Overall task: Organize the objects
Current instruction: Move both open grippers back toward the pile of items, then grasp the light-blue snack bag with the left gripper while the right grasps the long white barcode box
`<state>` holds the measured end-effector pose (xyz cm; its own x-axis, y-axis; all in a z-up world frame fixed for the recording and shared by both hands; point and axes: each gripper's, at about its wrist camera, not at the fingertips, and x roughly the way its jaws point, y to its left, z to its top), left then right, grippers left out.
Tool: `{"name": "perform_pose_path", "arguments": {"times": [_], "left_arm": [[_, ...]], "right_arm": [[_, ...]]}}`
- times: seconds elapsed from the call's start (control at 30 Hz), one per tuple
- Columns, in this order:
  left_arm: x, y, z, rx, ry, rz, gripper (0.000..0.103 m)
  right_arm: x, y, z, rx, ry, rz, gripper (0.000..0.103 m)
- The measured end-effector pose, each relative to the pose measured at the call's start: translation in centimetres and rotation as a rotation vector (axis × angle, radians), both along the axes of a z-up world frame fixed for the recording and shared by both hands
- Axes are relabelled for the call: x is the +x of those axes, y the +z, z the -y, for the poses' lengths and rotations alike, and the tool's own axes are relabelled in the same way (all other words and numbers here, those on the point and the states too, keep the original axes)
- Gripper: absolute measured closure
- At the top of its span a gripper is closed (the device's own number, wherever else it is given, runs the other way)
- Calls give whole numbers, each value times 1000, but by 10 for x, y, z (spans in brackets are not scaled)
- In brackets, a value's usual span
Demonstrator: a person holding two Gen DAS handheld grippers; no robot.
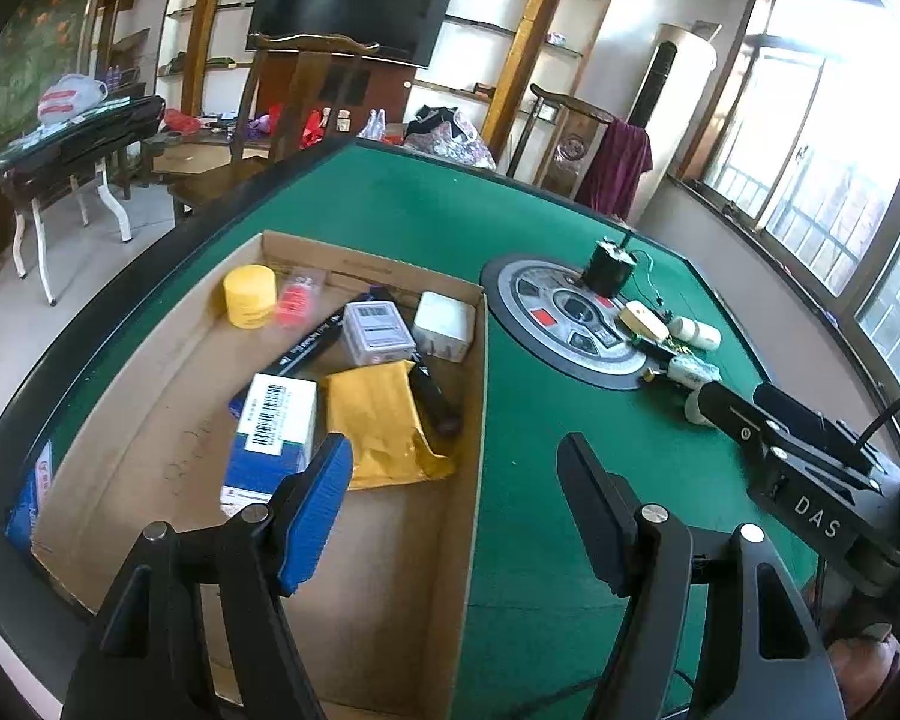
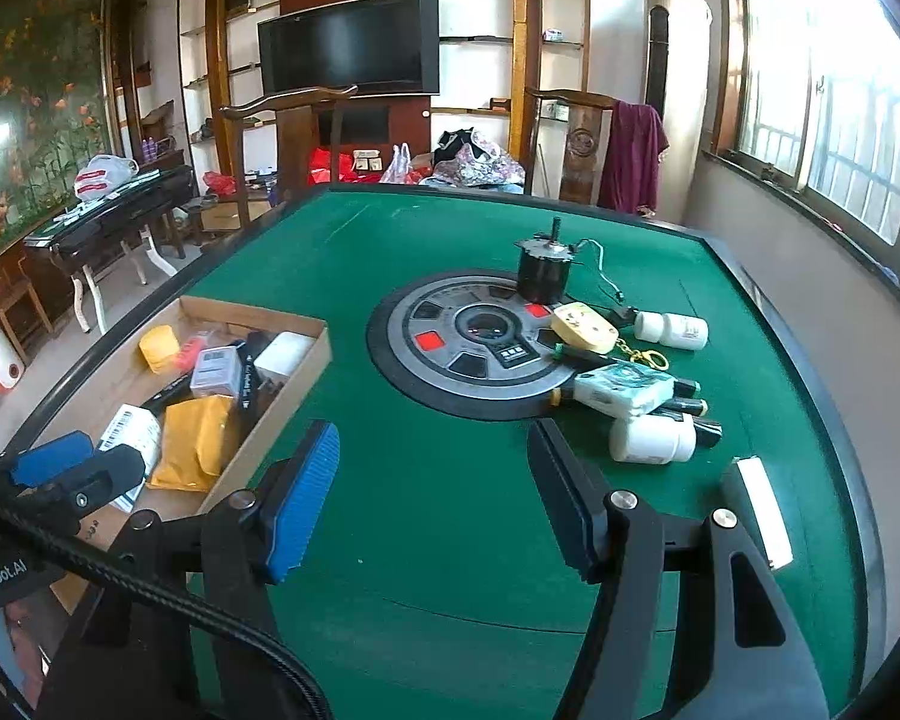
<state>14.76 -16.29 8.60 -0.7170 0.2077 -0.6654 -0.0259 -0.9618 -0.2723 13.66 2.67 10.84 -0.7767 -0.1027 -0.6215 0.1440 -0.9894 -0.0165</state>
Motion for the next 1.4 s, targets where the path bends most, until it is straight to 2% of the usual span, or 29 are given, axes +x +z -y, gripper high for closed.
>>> {"name": "perform_pose_path", "arguments": {"times": [0.23, 0.37, 0.53, 0.7, 0.8, 0.97, 1.03, 1.1, 1.27, 1.4], "left_arm": [[-2, -2, -14, -19, -24, 13, 38], [-5, -1, -21, -28, -46, 17, 38], [-14, 1, -28, -22, -86, 37, 38], [-25, 18, -52, -14, -167, -14, 38], [-40, 30, -83, -40, -235, -36, 38], [-79, 27, -139, -69, -318, 16, 38], [-100, 19, -165, -66, -356, 46, 38], [-120, 12, -190, -68, -383, 61, 38], [-166, -12, -250, -114, -482, 79, 39], [-190, -37, -281, -198, -533, 120, 39]], "right_arm": [[-6, -4, -11, -3, -8, 17, 39], [-17, -7, -36, -54, -37, 51, 39], [-40, -3, -120, -209, -196, 76, 39], [-58, 3, -205, -302, -390, 59, 39], [-68, 0, -243, -371, -449, 57, 39], [-68, -15, -285, -502, -475, 11, 39], [-63, -23, -295, -531, -487, -2, 39], [-64, -31, -304, -549, -500, 27, 39], [-56, -40, -323, -611, -559, 54, 38], [-57, -42, -328, -621, -578, 71, 38]]}}
